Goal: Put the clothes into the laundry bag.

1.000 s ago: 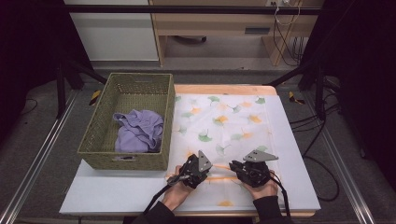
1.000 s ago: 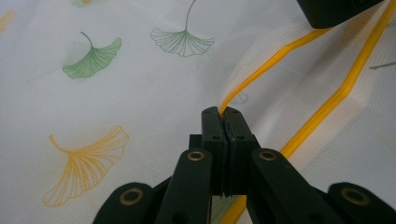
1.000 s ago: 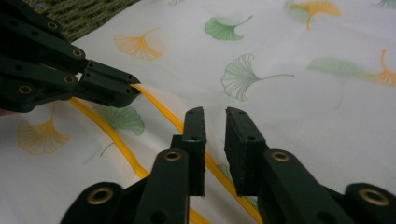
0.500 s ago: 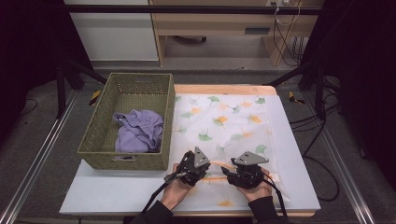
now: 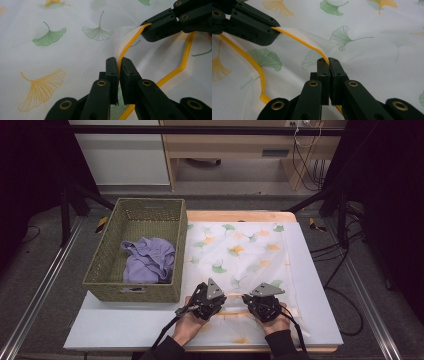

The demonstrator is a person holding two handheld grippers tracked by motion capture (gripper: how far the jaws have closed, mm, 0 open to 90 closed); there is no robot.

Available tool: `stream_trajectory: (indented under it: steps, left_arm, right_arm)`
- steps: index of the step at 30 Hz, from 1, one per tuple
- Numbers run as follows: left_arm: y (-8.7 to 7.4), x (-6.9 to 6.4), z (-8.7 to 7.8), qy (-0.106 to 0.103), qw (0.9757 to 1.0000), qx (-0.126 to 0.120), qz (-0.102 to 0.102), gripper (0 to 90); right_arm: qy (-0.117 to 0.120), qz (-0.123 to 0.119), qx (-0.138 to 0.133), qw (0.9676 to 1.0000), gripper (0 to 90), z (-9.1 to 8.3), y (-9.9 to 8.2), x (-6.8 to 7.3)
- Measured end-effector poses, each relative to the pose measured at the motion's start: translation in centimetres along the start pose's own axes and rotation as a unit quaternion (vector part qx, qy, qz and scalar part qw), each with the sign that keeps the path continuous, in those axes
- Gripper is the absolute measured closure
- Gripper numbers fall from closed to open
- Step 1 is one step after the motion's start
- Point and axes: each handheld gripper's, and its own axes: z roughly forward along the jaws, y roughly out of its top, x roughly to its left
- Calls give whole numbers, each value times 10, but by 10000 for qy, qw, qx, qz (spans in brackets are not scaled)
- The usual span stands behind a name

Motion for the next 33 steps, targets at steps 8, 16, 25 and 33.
stream_trajectory:
  steps: [8,16,25,33]
  left_arm:
    - [-4,-3,-23,-50,9998,-164,-38,660]
    - [-36,-11,-43,-74,9999,-51,68,862]
    - [-69,-2,-31,20,9995,230,-214,885]
    - [-72,-2,-32,90,9997,178,-171,886]
  right_arm:
    - [53,140,-61,9999,885,-1,-1,-4]
    - [27,296,-166,9994,887,-4,0,-6]
    - [27,341,-252,9991,887,-2,6,-7]
    - [-68,376,-662,9971,886,-9,21,-10]
